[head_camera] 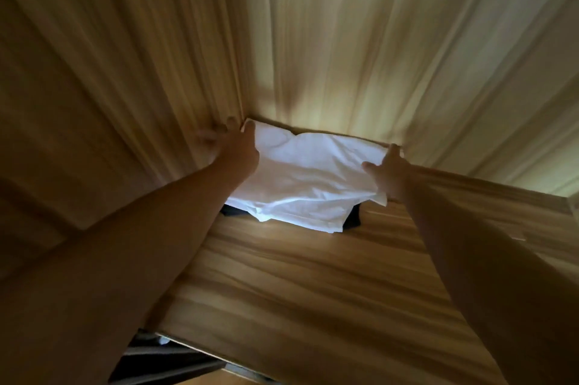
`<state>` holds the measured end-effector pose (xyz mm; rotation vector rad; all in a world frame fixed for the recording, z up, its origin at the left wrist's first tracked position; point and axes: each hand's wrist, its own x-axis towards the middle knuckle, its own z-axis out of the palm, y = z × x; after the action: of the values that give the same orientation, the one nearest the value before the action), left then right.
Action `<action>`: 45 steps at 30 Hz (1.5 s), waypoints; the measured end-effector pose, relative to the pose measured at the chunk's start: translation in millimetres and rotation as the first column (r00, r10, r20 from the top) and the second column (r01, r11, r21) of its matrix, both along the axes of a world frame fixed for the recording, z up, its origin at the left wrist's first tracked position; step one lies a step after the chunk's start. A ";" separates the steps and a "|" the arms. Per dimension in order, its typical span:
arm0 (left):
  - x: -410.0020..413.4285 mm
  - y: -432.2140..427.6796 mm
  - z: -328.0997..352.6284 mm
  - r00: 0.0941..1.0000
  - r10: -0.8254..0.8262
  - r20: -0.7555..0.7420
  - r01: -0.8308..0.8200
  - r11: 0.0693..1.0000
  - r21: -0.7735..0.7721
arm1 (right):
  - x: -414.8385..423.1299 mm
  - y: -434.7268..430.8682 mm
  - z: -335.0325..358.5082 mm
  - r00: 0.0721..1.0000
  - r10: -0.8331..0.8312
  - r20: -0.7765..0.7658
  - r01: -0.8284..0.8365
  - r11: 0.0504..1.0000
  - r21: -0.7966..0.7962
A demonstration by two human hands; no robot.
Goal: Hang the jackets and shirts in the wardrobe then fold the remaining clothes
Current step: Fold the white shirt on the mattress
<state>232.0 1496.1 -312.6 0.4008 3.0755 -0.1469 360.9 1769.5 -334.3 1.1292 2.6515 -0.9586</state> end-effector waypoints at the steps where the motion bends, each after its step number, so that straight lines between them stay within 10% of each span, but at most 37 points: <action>1: -0.9 1.7 -7.3 0.999 -0.040 0.015 0.040 0.999 0.017 | -0.5 -0.4 -4.4 1.000 0.007 0.012 -0.008 0.993 0.115; 4: -8.0 7.2 -32.5 0.988 -0.148 0.039 0.143 0.983 0.119 | -7.3 -3.5 -15.0 0.987 0.160 -0.008 -0.136 0.867 0.480; 9: -20.7 19.5 -70.1 0.965 -0.241 0.107 0.232 0.968 0.096 | -29.9 -30.0 -49.4 0.879 0.441 0.180 -0.473 0.765 0.437; 28: -30.3 16.8 -112.6 0.981 -0.178 0.071 0.153 0.951 0.269 | -59.2 -50.9 -78.3 0.936 0.334 0.110 -0.349 0.847 0.400; 45: 13.2 -6.5 -115.9 0.993 -0.094 0.072 0.086 0.991 0.103 | -17.9 -74.7 -100.7 0.863 0.492 0.117 -0.467 0.687 0.557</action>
<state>245.3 1489.6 -428.5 0.5366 2.9984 0.0198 343.1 1694.8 -435.0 0.3838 3.1144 -0.0759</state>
